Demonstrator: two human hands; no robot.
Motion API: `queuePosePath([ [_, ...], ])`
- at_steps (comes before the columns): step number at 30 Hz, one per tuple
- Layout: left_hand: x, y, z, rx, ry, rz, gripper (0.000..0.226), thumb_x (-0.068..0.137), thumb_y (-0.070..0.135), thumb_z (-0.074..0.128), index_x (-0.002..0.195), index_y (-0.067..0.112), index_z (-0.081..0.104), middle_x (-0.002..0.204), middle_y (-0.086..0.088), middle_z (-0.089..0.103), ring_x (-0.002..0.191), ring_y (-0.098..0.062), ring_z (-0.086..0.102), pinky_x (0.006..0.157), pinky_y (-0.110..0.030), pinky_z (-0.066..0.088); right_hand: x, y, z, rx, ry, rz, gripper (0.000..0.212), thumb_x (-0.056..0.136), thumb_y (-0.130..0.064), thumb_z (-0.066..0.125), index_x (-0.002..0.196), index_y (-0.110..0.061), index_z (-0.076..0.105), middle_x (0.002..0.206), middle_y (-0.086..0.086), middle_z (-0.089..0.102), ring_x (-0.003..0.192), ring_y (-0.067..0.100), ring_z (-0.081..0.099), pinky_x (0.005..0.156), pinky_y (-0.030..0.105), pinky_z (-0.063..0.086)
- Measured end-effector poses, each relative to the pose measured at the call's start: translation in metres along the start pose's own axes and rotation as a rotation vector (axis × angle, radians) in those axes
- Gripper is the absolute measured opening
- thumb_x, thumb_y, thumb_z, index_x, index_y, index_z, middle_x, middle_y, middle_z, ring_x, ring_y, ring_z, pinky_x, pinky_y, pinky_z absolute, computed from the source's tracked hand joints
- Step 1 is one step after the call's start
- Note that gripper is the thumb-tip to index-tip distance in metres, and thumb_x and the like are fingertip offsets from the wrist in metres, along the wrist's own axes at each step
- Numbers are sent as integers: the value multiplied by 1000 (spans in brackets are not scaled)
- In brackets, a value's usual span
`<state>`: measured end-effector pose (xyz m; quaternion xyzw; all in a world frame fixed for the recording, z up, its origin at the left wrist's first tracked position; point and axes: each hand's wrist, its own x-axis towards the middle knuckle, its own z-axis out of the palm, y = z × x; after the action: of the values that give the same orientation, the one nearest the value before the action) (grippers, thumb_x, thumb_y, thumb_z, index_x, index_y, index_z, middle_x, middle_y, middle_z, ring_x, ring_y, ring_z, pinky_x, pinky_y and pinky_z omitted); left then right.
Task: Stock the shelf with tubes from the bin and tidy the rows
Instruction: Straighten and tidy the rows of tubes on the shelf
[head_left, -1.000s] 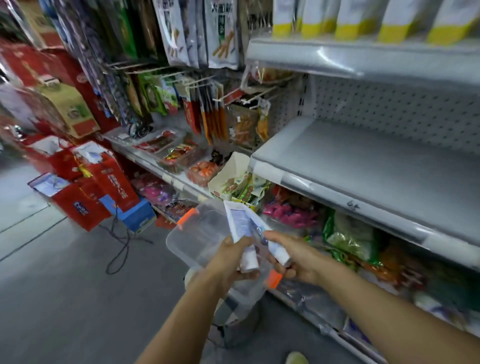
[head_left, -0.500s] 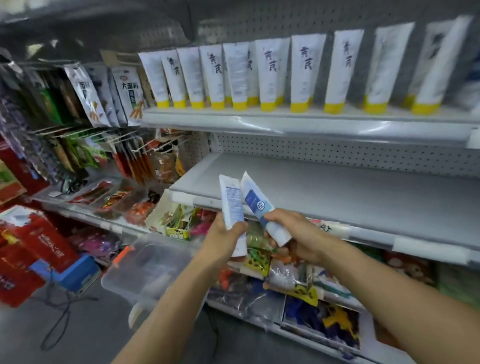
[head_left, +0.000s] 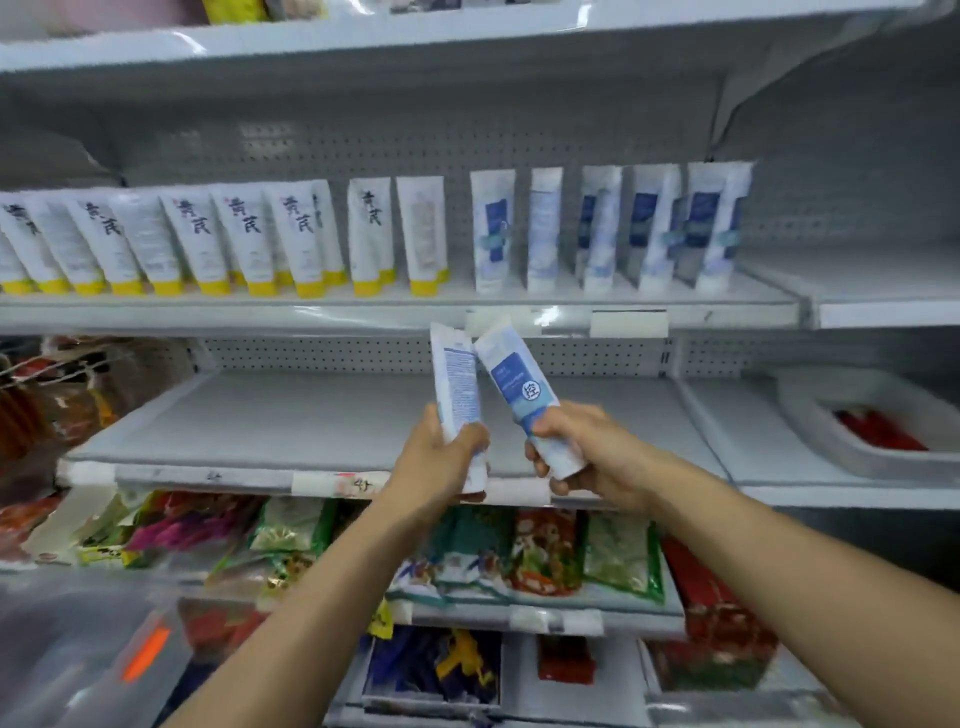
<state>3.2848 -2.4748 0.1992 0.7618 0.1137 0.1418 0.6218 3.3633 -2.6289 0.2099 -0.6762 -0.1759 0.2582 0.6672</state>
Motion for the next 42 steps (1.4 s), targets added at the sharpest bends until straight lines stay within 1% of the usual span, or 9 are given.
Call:
queuePosePath([
  [3, 1, 23, 45, -12, -28, 48, 29, 94, 21, 52, 121, 25, 41, 106, -11, 60, 87, -26, 63, 57, -29, 57, -19, -7, -45, -10, 51, -41, 16, 87, -17, 62, 102, -13, 59, 73, 9, 60, 59, 19, 54, 47, 28, 40],
  [7, 9, 47, 91, -22, -43, 104, 16, 93, 25, 55, 107, 30, 47, 106, -13, 61, 96, -31, 64, 79, -50, 57, -36, -21, -89, 15, 130, -119, 13, 88, -18, 63, 100, -16, 61, 77, 6, 57, 65, 19, 53, 50, 30, 42],
  [13, 37, 85, 127, -71, -111, 179, 24, 94, 22, 54, 116, 25, 45, 106, -11, 60, 86, -24, 61, 60, -35, 59, -39, -53, -138, 35, 267, -232, 8, 89, -16, 62, 97, -15, 61, 77, 7, 54, 65, 19, 50, 52, 31, 43],
  [20, 69, 111, 151, -68, -178, 252, 26, 95, 20, 53, 119, 21, 43, 106, -7, 59, 81, -22, 58, 64, -43, 59, -18, -79, -186, 27, 530, -334, 17, 86, -16, 58, 102, -14, 53, 72, 6, 57, 60, 18, 50, 50, 30, 36],
  [23, 79, 112, 161, -50, -213, 273, 30, 95, 21, 53, 122, 24, 42, 111, -6, 59, 86, -25, 58, 65, -47, 59, -9, -85, -210, -4, 628, -360, 16, 83, -27, 56, 98, -21, 53, 78, 5, 55, 63, 17, 49, 53, 29, 35],
  [26, 89, 113, 175, -55, -216, 266, 27, 95, 21, 53, 119, 26, 41, 110, -6, 57, 85, -25, 57, 65, -47, 59, 2, -93, -233, -70, 695, -359, 23, 88, -34, 51, 109, -25, 51, 92, 2, 59, 75, 17, 51, 63, 31, 36],
  [31, 99, 121, 205, -60, -212, 291, 31, 95, 19, 52, 123, 25, 39, 107, -2, 56, 82, -21, 56, 62, -38, 58, 25, -111, -267, -194, 688, -332, 26, 92, -31, 54, 116, -22, 50, 98, 2, 61, 74, 16, 53, 55, 27, 36],
  [36, 113, 130, 228, -50, -124, 291, 32, 96, 24, 52, 123, 31, 37, 109, 7, 57, 96, -20, 61, 71, -45, 61, 46, -123, -300, -252, 556, -342, 31, 90, -22, 64, 118, -21, 52, 109, 0, 63, 97, 18, 61, 81, 33, 46],
  [42, 130, 134, 254, -64, -32, 295, 33, 97, 23, 52, 125, 33, 36, 115, 8, 56, 100, -14, 60, 75, -40, 61, 87, -128, -335, -358, 445, -316, 43, 85, -13, 69, 122, -18, 48, 112, 5, 60, 95, 19, 60, 87, 37, 49],
])
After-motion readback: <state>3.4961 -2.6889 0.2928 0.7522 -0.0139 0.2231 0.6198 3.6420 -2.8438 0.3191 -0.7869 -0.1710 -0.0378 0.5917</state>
